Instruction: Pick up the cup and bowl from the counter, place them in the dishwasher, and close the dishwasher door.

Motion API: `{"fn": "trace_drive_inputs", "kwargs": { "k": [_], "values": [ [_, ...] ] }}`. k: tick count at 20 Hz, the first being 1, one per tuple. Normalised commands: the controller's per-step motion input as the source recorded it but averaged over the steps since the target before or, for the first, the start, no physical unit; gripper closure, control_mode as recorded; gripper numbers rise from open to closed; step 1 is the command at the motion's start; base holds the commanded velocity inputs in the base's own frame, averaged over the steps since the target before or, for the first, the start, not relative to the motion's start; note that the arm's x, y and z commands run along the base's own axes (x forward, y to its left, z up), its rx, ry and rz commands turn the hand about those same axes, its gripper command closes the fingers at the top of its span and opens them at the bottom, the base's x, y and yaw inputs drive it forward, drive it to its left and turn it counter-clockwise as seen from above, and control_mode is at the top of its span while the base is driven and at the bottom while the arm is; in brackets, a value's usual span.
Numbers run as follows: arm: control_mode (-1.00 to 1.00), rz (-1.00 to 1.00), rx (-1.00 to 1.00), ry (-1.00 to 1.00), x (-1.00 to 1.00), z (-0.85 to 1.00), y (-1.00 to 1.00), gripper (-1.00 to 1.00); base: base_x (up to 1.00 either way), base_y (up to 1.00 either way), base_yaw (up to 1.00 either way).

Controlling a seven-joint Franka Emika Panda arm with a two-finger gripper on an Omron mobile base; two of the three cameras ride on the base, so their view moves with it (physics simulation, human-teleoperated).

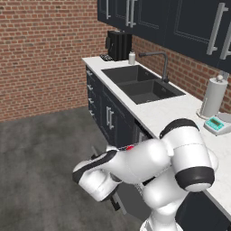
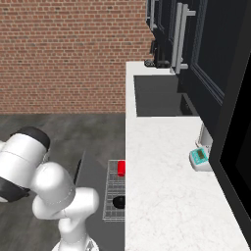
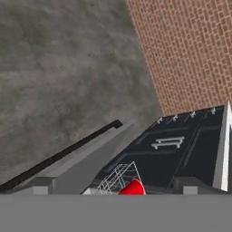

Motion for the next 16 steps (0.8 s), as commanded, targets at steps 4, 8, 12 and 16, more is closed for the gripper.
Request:
{"fn": "trace_drive_inputs", "kwargs": {
  "k": [4,8,12,16],
  "values": [
    [-1.0,-0.19,-0.57,-0.23,0.0,0.44,1.0,-1.0,0.0,0.0,0.0],
    [-1.0,-0.12,-0.53,-0.19,0.0,0.12,1.0,-1.0,0.0,0.0,0.0],
    [-1.0,-0.05,-0.46,-0.11,0.0,0.0,1.0,-1.0,0.0,0.0,0.0],
    [-1.0,-0.01,-0.46,-0.14,0.0,0.0,1.0,-1.0,0.0,0.0,0.0]
  ]
}}
